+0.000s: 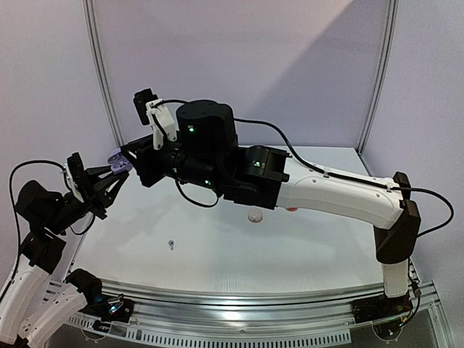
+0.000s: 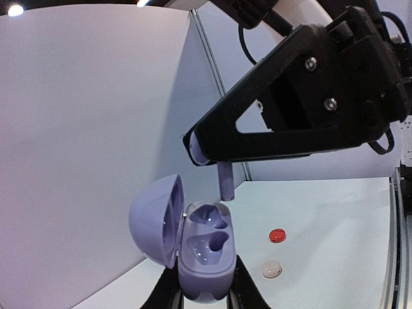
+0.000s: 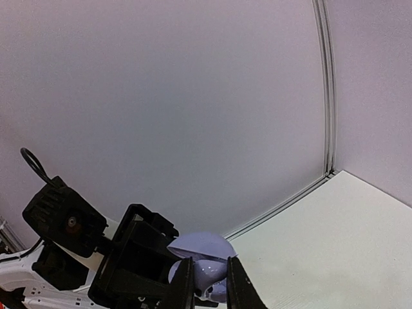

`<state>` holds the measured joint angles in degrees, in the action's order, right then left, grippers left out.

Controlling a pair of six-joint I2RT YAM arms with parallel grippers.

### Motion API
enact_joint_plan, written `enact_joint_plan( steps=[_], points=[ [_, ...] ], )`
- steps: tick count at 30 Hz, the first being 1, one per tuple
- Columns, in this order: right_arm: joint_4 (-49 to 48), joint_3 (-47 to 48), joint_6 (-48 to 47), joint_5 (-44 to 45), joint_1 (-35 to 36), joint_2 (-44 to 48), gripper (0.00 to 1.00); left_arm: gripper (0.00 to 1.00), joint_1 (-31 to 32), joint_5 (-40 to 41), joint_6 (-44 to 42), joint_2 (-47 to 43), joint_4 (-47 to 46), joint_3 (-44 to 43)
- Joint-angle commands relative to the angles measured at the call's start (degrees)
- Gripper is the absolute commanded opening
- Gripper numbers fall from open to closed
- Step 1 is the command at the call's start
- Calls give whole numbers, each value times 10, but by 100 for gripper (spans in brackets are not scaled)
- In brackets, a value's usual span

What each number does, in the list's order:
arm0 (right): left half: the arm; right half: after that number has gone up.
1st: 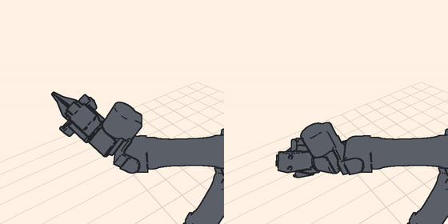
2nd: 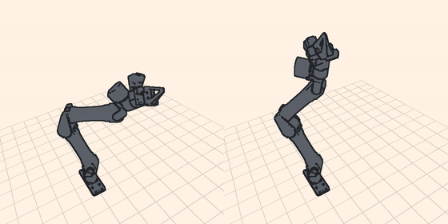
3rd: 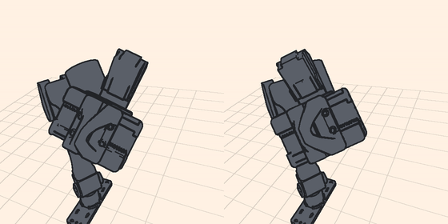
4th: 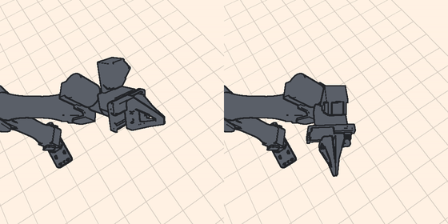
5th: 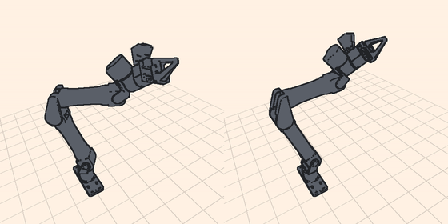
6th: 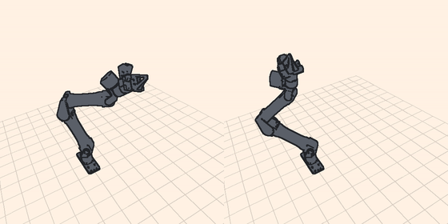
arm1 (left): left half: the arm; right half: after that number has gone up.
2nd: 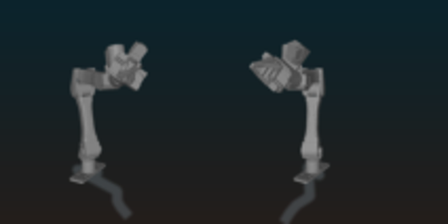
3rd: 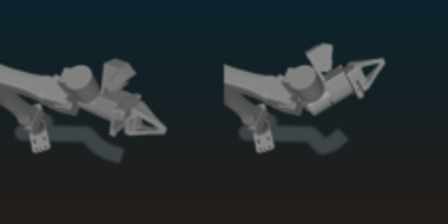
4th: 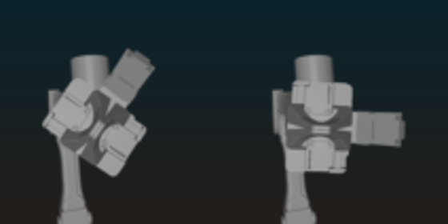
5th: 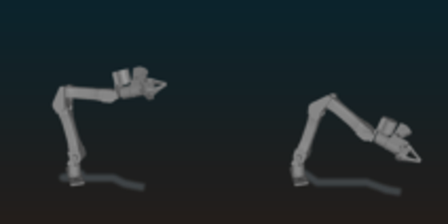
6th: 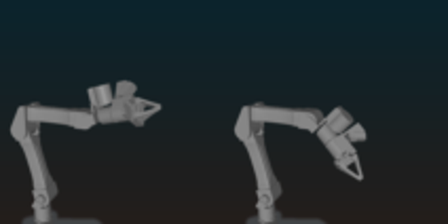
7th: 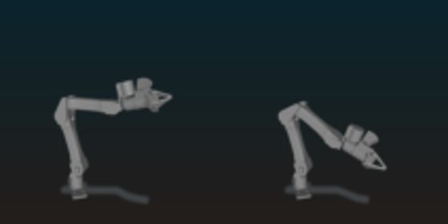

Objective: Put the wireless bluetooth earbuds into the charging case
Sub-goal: Insert the right earbud into the right side groove of the charging case.

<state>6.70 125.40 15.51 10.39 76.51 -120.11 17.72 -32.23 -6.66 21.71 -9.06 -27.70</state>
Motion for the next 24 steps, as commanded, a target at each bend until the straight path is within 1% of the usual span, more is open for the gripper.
enact_joint_plan(
  steps=[1,8,16,24],
  points=[
    [-10,19,-9,8,5,-18,0,0,2,4,-7,0,9,-13],
    [-5,27,-8,9,4,-32,0,0,2,1,-6,2,12,-16],
    [33,35,-25,30,4,-41,0,0,2,7,-2,3,16,-19],
    [52,51,-63,52,10,-54,0,0,2,10,-4,8,23,-22]
  ],
)
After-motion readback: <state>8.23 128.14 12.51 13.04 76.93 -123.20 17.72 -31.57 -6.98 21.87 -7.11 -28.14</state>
